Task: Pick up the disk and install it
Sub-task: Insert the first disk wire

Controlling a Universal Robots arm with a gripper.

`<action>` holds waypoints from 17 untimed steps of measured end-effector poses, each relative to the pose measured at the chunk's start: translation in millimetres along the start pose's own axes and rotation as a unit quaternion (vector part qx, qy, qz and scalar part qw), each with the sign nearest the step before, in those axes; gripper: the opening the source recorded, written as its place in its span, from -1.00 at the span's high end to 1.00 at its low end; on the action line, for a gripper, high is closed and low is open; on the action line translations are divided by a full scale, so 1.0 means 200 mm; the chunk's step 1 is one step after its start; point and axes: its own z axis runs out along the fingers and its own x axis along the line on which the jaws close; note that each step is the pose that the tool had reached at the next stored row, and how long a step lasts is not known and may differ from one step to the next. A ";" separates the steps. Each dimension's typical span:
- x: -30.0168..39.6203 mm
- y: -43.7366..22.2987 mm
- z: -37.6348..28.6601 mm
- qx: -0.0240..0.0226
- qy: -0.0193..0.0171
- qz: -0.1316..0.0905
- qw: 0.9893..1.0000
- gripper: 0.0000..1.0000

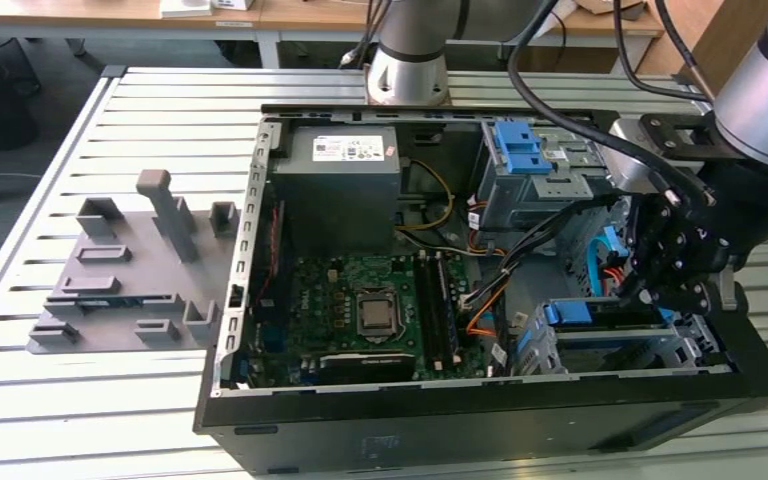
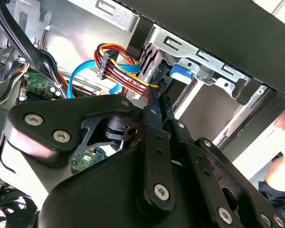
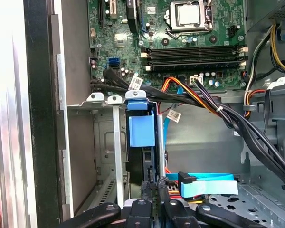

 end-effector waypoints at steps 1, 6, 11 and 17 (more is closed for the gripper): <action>0.000 0.000 0.000 0.000 0.000 0.000 1.000 0.68; 0.000 0.000 -0.023 0.000 0.000 0.000 1.000 0.53; 0.001 0.000 -0.046 0.000 0.000 0.000 1.000 0.55; 0.001 0.000 -0.047 0.000 0.000 0.000 1.000 0.79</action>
